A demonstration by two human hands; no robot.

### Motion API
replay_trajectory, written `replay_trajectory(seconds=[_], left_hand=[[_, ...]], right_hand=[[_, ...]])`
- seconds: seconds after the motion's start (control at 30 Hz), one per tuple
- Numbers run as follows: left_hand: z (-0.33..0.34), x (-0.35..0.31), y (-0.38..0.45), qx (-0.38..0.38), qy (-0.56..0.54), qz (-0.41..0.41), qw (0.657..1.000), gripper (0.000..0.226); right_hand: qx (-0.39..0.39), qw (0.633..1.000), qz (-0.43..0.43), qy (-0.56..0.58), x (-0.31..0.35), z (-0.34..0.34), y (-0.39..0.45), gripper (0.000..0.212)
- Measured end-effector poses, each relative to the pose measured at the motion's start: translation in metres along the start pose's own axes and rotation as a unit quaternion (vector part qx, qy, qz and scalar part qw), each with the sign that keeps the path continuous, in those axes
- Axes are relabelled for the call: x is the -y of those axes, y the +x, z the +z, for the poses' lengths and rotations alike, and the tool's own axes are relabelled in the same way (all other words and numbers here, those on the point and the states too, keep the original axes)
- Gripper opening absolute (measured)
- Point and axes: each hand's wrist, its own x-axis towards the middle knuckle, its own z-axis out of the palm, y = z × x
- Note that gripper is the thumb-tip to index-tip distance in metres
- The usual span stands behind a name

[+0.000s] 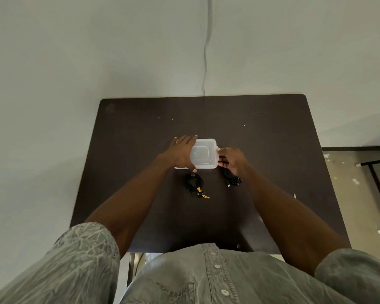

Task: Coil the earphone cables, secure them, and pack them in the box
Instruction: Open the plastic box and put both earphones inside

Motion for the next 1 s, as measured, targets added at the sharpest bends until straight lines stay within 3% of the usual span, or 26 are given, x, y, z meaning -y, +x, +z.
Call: replay_trajectory(seconds=[0.17, 0.27, 0.37, 0.43, 0.5, 0.57, 0.63, 0.7, 0.83, 0.93, 1.0], left_hand=[[-0.007, 0.008, 0.003, -0.002, -0.046, 0.012, 0.999, 0.119], [-0.016, 0.014, -0.002, -0.026, -0.146, 0.008, 0.989, 0.114], [-0.023, 0.023, -0.013, -0.104, -0.287, -0.025, 0.952, 0.096], [-0.019, 0.031, -0.022, -0.208, -0.306, -0.125, 0.921, 0.089], [-0.008, 0.038, -0.032, -0.273, -0.281, -0.279, 0.877, 0.097], [0.005, 0.043, -0.049, -0.261, -0.264, -0.425, 0.826, 0.106], [0.019, 0.048, -0.061, -0.205, -0.243, -0.498, 0.807, 0.111], [0.033, 0.052, -0.069, -0.164, -0.235, -0.52, 0.804, 0.113], [0.049, 0.052, -0.075, -0.154, -0.256, -0.501, 0.812, 0.118], [0.054, 0.048, -0.078, -0.161, -0.275, -0.495, 0.809, 0.117], [0.058, 0.04, -0.082, -0.221, -0.234, -0.479, 0.816, 0.097]], right_hand=[[0.019, 0.998, 0.032, 0.05, -0.005, 0.0, -0.003, 0.014], [0.015, 0.998, 0.031, 0.062, -0.005, 0.0, -0.005, 0.018], [0.006, 0.999, 0.008, 0.053, -0.007, 0.0, -0.004, 0.014], [-0.019, 0.999, -0.022, 0.04, -0.009, 0.002, -0.004, 0.011], [-0.051, 0.997, -0.058, 0.009, -0.013, 0.004, -0.004, 0.016], [-0.08, 0.992, -0.092, -0.032, -0.015, 0.009, -0.005, 0.014], [-0.111, 0.984, -0.118, -0.08, -0.016, 0.013, -0.007, 0.014], [-0.131, 0.975, -0.134, -0.121, -0.015, 0.018, -0.012, 0.019], [-0.183, 0.957, -0.16, -0.16, -0.013, 0.02, -0.025, 0.036], [-0.24, 0.938, -0.179, -0.172, -0.024, 0.014, -0.038, 0.026], [-0.281, 0.925, -0.183, -0.179, -0.033, 0.01, -0.046, 0.013]])
